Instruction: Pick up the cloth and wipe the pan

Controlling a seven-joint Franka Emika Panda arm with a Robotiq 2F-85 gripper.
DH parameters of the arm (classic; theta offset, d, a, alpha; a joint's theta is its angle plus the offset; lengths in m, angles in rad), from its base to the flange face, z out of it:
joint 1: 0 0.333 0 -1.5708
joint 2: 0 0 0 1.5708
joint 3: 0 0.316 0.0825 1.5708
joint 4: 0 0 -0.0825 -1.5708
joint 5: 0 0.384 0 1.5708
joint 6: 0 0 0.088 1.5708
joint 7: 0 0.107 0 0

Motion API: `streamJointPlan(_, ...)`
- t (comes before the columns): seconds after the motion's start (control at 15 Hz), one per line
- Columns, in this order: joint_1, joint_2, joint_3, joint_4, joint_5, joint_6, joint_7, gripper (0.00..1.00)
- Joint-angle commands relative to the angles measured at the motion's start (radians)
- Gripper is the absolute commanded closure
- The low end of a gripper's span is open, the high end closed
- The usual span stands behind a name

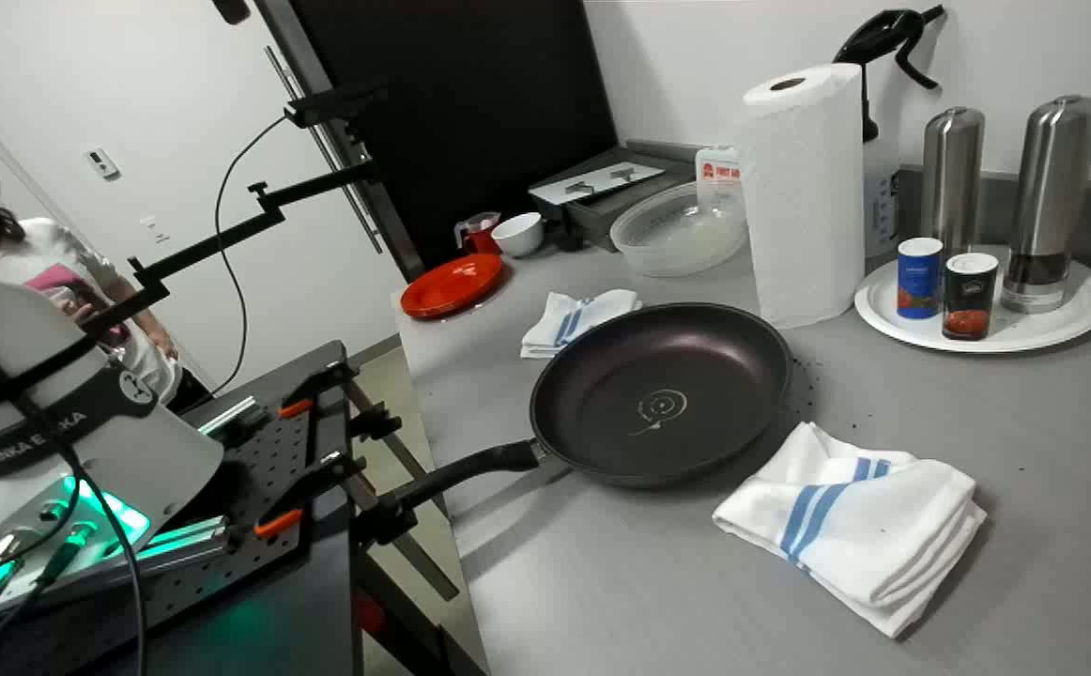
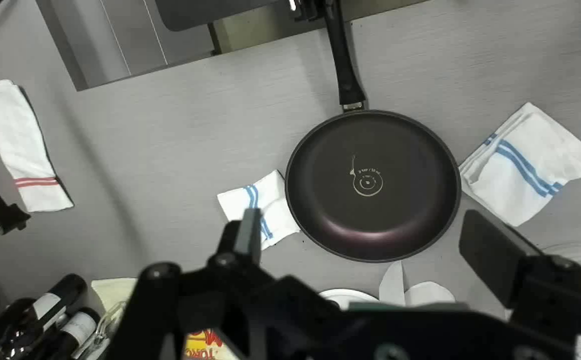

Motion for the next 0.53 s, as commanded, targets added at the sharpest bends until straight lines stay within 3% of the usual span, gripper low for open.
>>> streamJointPlan(0.0,0.016,0.003,-0.012,0.003,-0.010,-0.004,0.010,0.00)
streamJointPlan(0.47,0.018,0.013,-0.019,0.010,0.003,-0.016,0.011,0.00)
